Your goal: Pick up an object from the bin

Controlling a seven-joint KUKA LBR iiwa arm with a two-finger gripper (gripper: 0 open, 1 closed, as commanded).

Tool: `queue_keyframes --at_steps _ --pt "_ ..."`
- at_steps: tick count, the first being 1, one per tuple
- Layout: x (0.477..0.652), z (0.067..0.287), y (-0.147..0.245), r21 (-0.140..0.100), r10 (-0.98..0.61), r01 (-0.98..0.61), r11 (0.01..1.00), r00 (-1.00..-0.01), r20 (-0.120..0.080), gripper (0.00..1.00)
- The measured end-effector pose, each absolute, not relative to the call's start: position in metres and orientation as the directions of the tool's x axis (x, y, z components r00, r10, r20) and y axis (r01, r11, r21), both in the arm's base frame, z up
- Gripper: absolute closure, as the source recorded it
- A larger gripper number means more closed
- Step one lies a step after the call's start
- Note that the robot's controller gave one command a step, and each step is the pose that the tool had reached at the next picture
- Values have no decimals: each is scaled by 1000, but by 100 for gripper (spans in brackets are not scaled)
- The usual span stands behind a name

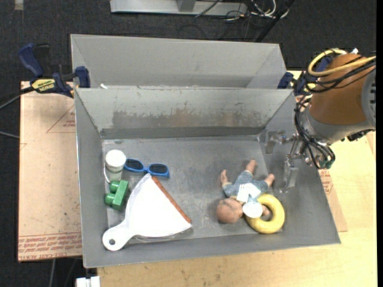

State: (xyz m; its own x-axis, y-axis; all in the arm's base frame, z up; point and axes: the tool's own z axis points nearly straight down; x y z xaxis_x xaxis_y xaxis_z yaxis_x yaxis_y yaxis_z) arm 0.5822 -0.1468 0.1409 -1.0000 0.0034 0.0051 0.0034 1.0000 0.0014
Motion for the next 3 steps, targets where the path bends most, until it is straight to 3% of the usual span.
queue_keyframes --at_steps 2,3 --pt "584 146 -146 0 0 0 1000 -1000 -2 0" --pt "579 132 -144 0 -53 -53 999 -999 -4 0"
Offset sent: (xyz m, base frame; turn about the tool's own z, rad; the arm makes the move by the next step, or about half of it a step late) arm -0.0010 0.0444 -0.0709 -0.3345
